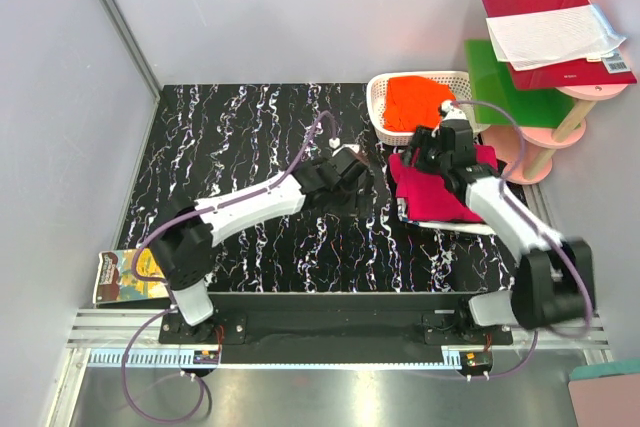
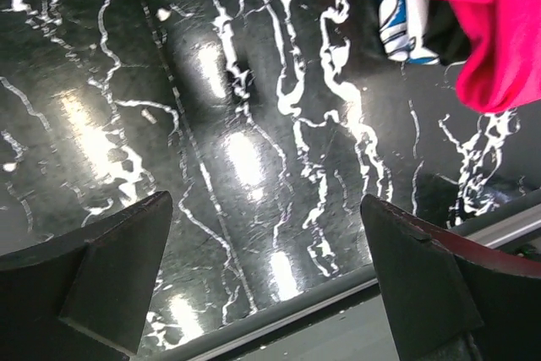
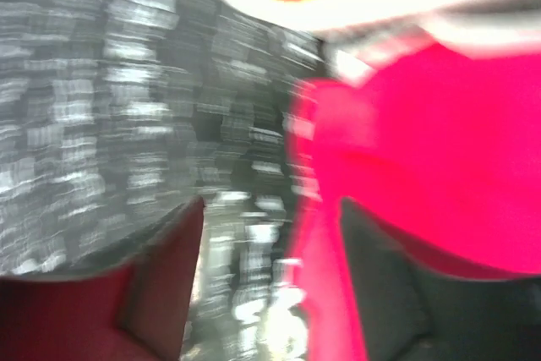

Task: Fold and stack the t-shirts
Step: Smooth out wrinkles on the folded tshirt

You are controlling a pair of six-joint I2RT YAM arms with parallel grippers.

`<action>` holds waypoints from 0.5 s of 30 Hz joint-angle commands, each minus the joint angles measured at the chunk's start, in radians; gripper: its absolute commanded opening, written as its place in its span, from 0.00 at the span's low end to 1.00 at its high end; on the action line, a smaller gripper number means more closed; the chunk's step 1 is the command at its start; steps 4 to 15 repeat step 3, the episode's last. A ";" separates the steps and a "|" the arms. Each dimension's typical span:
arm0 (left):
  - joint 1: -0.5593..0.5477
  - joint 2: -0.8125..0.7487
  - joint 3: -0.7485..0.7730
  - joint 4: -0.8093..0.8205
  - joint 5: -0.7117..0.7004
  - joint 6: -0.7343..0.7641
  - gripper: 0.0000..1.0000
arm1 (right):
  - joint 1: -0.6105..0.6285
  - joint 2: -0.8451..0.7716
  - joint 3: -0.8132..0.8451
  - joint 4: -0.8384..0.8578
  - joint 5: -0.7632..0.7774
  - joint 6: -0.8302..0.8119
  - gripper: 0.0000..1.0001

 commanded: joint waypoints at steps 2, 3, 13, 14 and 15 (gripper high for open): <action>-0.001 -0.092 -0.051 0.093 -0.041 0.046 0.99 | 0.110 -0.251 -0.048 0.038 -0.015 -0.041 0.92; -0.001 -0.100 -0.054 0.093 -0.044 0.046 0.99 | 0.111 -0.257 -0.081 0.038 -0.013 -0.033 0.94; -0.001 -0.100 -0.054 0.093 -0.044 0.046 0.99 | 0.111 -0.257 -0.081 0.038 -0.013 -0.033 0.94; -0.001 -0.100 -0.054 0.093 -0.044 0.046 0.99 | 0.111 -0.257 -0.081 0.038 -0.013 -0.033 0.94; -0.001 -0.100 -0.054 0.093 -0.044 0.046 0.99 | 0.111 -0.257 -0.081 0.038 -0.013 -0.033 0.94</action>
